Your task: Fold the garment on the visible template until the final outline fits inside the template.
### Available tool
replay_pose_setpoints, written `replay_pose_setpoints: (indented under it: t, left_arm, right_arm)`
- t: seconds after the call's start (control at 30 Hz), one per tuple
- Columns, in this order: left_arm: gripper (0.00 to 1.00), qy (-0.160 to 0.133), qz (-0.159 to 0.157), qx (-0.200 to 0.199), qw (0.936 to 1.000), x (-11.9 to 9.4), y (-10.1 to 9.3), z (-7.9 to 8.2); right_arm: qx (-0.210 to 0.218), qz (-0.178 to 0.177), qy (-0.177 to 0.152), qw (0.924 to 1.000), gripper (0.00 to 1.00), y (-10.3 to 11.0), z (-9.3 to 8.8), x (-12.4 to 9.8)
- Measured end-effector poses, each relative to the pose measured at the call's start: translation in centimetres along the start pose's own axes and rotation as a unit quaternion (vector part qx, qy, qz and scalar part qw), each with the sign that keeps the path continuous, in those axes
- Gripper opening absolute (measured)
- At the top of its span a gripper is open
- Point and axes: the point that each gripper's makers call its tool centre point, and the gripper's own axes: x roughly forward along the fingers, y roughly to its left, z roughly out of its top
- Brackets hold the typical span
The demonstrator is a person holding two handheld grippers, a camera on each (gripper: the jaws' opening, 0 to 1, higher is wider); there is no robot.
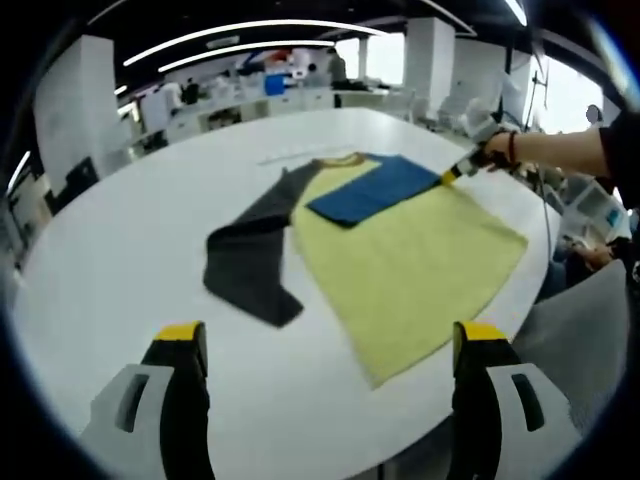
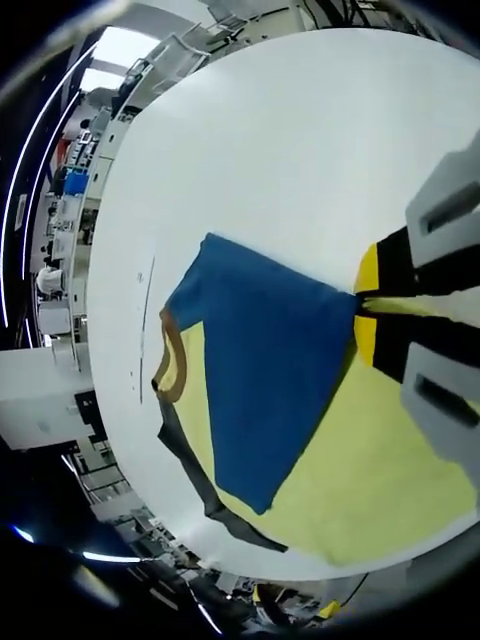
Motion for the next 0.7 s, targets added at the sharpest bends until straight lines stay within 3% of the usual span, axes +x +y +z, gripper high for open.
replay_pose_setpoints:
  t: [0.7]
  left_arm:
    - [0.96,-0.002,0.015,-0.014,0.9998,0.3,1.6,0.3]
  right_arm:
    - [0.021,-0.007,0.006,0.9997,0.00,-2.0,-0.6,-0.5]
